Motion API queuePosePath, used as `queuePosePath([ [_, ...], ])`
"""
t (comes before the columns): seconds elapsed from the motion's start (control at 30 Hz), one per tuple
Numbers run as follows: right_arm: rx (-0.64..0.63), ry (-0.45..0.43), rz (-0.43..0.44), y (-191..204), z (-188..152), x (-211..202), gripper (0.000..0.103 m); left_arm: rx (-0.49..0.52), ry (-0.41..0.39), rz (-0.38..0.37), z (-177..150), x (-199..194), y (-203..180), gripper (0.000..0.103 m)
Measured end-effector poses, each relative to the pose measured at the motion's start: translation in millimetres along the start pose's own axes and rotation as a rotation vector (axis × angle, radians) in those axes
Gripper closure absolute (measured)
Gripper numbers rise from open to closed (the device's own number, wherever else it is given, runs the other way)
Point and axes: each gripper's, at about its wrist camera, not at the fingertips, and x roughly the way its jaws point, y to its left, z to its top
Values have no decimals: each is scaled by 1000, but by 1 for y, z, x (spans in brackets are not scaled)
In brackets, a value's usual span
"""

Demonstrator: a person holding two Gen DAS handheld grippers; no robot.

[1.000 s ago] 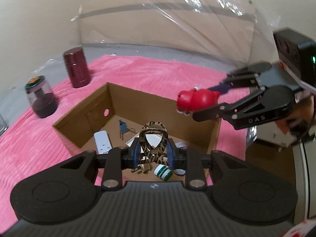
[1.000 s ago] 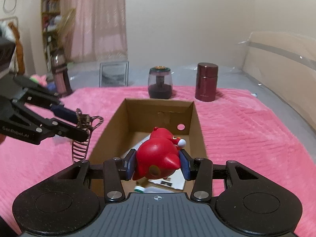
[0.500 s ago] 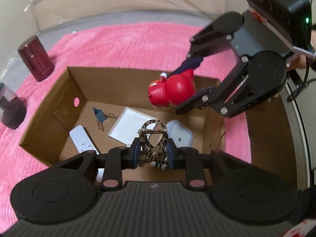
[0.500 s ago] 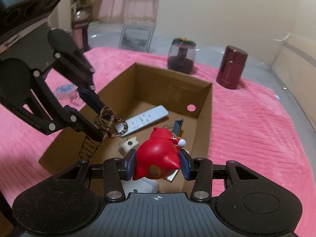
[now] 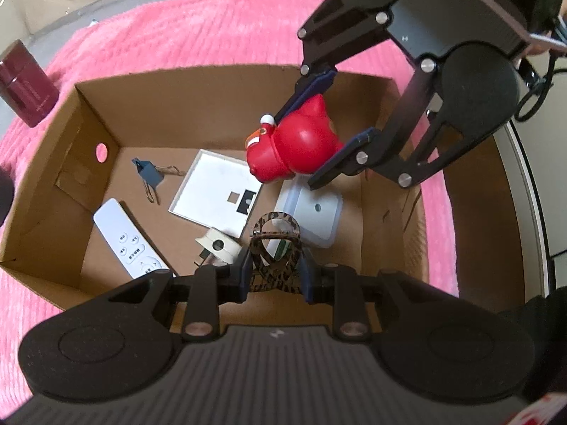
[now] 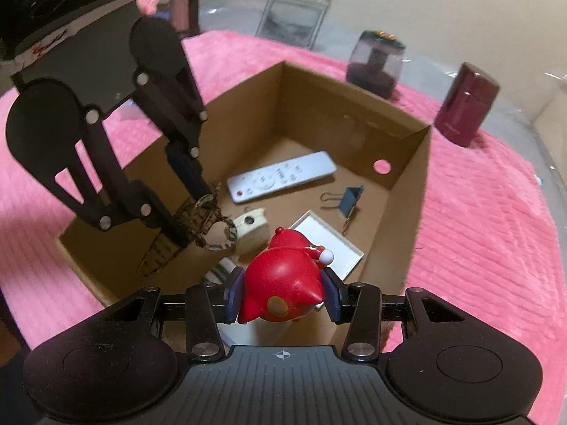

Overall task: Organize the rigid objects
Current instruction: 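Lower the keychain into the box with the left tool while the right tool lowers the bird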

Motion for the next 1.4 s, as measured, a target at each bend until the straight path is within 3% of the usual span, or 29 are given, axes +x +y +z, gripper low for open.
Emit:
queuePosePath([
  [0.2, -52, 38, 29, 1, 3, 8, 61, 17, 60, -4, 0, 15, -2, 80],
  [0.7, -70, 76, -45, -1, 8, 21, 61, 54, 156, 22, -3, 42, -10, 80],
  [1.4, -92, 153, -81, -3, 6, 27, 61, 48, 152, 32, -12, 51, -11, 79],
])
